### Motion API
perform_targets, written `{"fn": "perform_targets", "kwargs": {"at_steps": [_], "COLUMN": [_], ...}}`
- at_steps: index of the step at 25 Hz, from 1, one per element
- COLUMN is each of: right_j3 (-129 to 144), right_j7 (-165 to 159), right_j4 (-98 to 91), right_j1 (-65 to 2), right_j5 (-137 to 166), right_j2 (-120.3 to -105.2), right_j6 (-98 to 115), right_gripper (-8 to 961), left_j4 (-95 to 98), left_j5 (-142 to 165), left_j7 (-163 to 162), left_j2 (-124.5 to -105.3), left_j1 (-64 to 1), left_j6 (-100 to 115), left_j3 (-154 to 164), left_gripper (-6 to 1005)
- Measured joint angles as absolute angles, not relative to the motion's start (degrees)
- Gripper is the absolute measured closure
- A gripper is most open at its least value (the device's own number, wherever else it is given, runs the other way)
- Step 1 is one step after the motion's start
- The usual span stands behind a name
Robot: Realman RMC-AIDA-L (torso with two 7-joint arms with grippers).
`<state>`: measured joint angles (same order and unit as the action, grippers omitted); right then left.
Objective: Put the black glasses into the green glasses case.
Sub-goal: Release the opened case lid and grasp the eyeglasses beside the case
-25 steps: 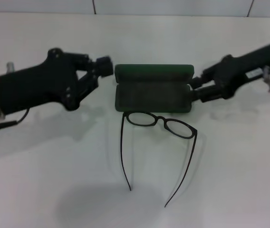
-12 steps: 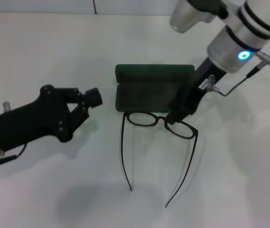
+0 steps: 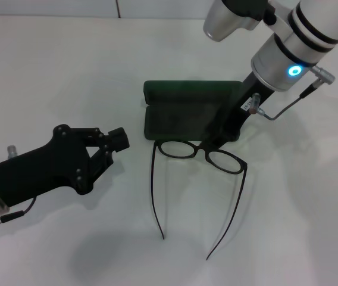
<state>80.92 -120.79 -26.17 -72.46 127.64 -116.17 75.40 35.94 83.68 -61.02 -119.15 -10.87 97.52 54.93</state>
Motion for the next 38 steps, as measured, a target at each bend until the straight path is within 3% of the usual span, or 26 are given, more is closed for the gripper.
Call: {"fn": "perform_targets", "kwargs": {"at_steps": [15, 17, 38], "right_j3": [88.5, 88.6, 91.6], "right_j7": [-119.6, -118.9, -116.1], "right_j4": [-24.8, -25.0, -23.8], "right_j1": [-70.5, -70.1, -68.9], "right_j5": [121.8, 120.9, 114.8], "right_j2": [-116.19, -116.19, -116.19], "right_j6": [71.8, 71.4, 69.3], "right_gripper": [540, 644, 749], "left_j4": [32.3, 32.3, 31.0], "left_j5": [83.7, 83.7, 83.6], "left_j7": [-59.4, -59.4, -59.3], "left_j2": [-119.18, -119.21, -119.36], "left_j1": [-13.3, -13.1, -13.2], "left_j6": [97.0, 97.0, 96.9], "left_j3": [54.9, 54.9, 54.9], "left_gripper": [952, 952, 954]}}
